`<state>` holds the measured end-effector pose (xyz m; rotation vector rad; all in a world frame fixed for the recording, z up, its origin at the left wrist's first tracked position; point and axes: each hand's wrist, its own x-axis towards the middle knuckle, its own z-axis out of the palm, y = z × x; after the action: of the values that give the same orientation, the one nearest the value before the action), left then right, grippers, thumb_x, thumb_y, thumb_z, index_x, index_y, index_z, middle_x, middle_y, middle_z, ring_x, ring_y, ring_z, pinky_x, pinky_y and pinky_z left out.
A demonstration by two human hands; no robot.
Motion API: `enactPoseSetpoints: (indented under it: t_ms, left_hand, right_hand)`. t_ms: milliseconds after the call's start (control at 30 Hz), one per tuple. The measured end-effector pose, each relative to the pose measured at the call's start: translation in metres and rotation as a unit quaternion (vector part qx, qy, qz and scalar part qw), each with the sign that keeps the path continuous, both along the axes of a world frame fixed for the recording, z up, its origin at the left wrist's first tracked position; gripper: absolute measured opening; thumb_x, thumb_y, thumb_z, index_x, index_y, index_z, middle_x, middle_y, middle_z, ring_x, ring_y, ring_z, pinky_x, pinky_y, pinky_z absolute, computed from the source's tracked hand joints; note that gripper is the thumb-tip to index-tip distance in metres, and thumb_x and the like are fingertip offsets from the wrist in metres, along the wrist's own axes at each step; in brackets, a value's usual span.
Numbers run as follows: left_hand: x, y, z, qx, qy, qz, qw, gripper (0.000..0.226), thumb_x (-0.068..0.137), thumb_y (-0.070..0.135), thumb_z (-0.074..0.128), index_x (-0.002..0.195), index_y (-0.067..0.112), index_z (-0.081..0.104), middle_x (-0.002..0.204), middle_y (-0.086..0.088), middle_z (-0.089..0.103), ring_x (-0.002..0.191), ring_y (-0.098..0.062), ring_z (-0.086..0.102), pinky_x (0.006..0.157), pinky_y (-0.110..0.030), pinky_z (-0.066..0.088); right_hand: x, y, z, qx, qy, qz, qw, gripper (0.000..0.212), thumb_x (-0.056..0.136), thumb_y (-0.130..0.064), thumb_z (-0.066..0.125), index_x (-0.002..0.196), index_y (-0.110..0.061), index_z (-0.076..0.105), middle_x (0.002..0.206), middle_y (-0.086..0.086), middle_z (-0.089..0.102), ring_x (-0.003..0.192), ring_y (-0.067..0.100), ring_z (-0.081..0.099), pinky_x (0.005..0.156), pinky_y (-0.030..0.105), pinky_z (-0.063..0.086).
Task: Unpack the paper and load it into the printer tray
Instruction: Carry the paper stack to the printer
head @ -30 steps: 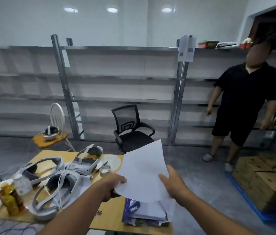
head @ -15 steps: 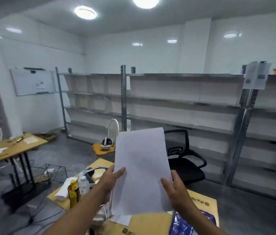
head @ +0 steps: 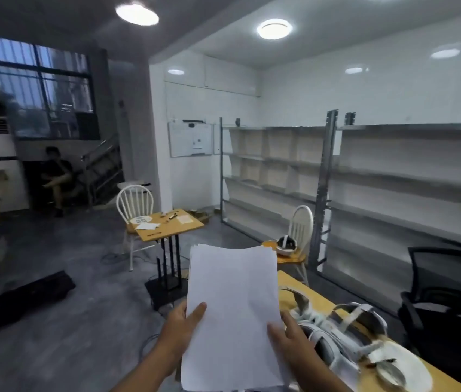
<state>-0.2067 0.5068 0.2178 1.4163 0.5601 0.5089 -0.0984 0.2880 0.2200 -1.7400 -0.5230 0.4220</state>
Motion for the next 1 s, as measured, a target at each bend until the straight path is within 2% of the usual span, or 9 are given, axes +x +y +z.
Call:
enactPoseSetpoints:
  t_ms: [67, 133, 267, 367, 433, 567, 733, 867, 1000]
  left_hand:
    - [-0.032, 0.041, 0.003, -0.014, -0.015, 0.021, 1.000, 0.015, 0.089, 0.019, 0.065, 0.102, 0.012, 0.068, 0.095, -0.010, 0.077, 0.088, -0.032, 0.073, 0.071, -0.039, 0.060]
    - [-0.061, 0.084, 0.000, -0.006, -0.007, 0.055, 0.998, 0.015, 0.089, 0.018, 0.065, 0.101, 0.011, 0.069, 0.094, -0.010, 0.077, 0.087, -0.031, 0.073, 0.070, -0.037, 0.060]
    - [-0.127, 0.173, -0.011, 0.022, 0.028, 0.121, 0.992, 0.019, 0.088, 0.023, 0.067, 0.102, 0.010, 0.070, 0.096, -0.007, 0.077, 0.086, -0.025, 0.073, 0.082, -0.042, 0.058]
    - [-0.187, 0.233, -0.021, 0.043, 0.046, 0.181, 0.982, 0.013, 0.089, 0.027, 0.065, 0.098, 0.018, 0.068, 0.097, -0.003, 0.075, 0.086, -0.019, 0.072, 0.075, -0.032, 0.057]
    - [-0.232, 0.269, -0.031, 0.055, 0.060, 0.229, 0.970, 0.012, 0.089, 0.030, 0.065, 0.098, 0.021, 0.066, 0.099, 0.000, 0.073, 0.088, -0.018, 0.070, 0.078, -0.032, 0.057]
    - [-0.328, 0.330, -0.047, 0.049, 0.090, 0.325, 0.940, 0.039, 0.089, 0.033, 0.065, 0.120, 0.011, 0.057, 0.117, 0.002, 0.062, 0.106, -0.017, 0.061, 0.096, -0.033, 0.048]
    - [-0.445, 0.375, -0.050, 0.046, 0.137, 0.432, 0.890, 0.024, 0.093, 0.026, 0.060, 0.113, 0.013, 0.060, 0.108, 0.001, 0.066, 0.082, -0.004, 0.061, 0.065, -0.007, 0.049]
    - [-0.525, 0.402, -0.065, 0.062, 0.174, 0.536, 0.824, 0.053, 0.086, 0.047, 0.060, 0.129, 0.016, 0.056, 0.127, 0.002, 0.062, 0.115, -0.019, 0.059, 0.101, -0.037, 0.046]
    - [-0.573, 0.432, -0.064, 0.057, 0.163, 0.617, 0.768, 0.042, 0.087, 0.039, 0.063, 0.123, 0.018, 0.061, 0.118, 0.004, 0.066, 0.113, -0.019, 0.061, 0.095, -0.031, 0.045]
  right_hand:
    - [-0.013, 0.047, 0.000, -0.011, 0.007, 0.040, 0.999, 0.046, 0.082, -0.038, 0.059, 0.125, -0.022, 0.053, 0.110, -0.008, 0.068, 0.091, 0.005, 0.068, 0.080, 0.020, 0.054]
    - [-0.030, 0.100, 0.002, -0.035, 0.011, 0.078, 0.996, 0.030, 0.086, -0.030, 0.057, 0.114, -0.023, 0.054, 0.110, -0.007, 0.065, 0.090, 0.007, 0.063, 0.076, 0.009, 0.049]
    - [-0.074, 0.213, -0.002, -0.053, 0.012, 0.107, 0.993, 0.029, 0.085, -0.022, 0.056, 0.114, -0.017, 0.056, 0.114, 0.001, 0.061, 0.098, 0.020, 0.055, 0.069, 0.010, 0.044]
    - [-0.116, 0.294, -0.009, -0.078, 0.014, 0.150, 0.985, 0.026, 0.097, -0.024, 0.048, 0.121, -0.015, 0.054, 0.116, 0.007, 0.061, 0.102, 0.021, 0.057, 0.090, 0.030, 0.047]
    - [-0.149, 0.349, -0.017, -0.089, 0.007, 0.197, 0.976, 0.025, 0.098, -0.025, 0.046, 0.121, -0.017, 0.053, 0.116, 0.007, 0.062, 0.101, 0.022, 0.061, 0.093, 0.042, 0.049]
    - [-0.226, 0.448, -0.030, -0.093, -0.044, 0.287, 0.952, 0.020, 0.098, -0.017, 0.046, 0.116, -0.019, 0.055, 0.116, 0.008, 0.063, 0.102, 0.023, 0.059, 0.091, 0.039, 0.048]
    - [-0.335, 0.545, -0.030, -0.086, -0.096, 0.373, 0.919, 0.027, 0.098, -0.010, 0.046, 0.124, -0.017, 0.050, 0.119, 0.001, 0.052, 0.105, 0.017, 0.047, 0.089, 0.024, 0.030]
    - [-0.408, 0.617, -0.038, -0.061, -0.140, 0.458, 0.876, 0.035, 0.097, -0.006, 0.048, 0.131, -0.003, 0.049, 0.122, 0.002, 0.050, 0.109, 0.019, 0.046, 0.088, 0.024, 0.030]
    - [-0.461, 0.687, -0.047, -0.050, -0.127, 0.523, 0.841, 0.035, 0.096, -0.009, 0.051, 0.130, -0.006, 0.050, 0.126, 0.006, 0.055, 0.112, 0.022, 0.050, 0.091, 0.027, 0.034]
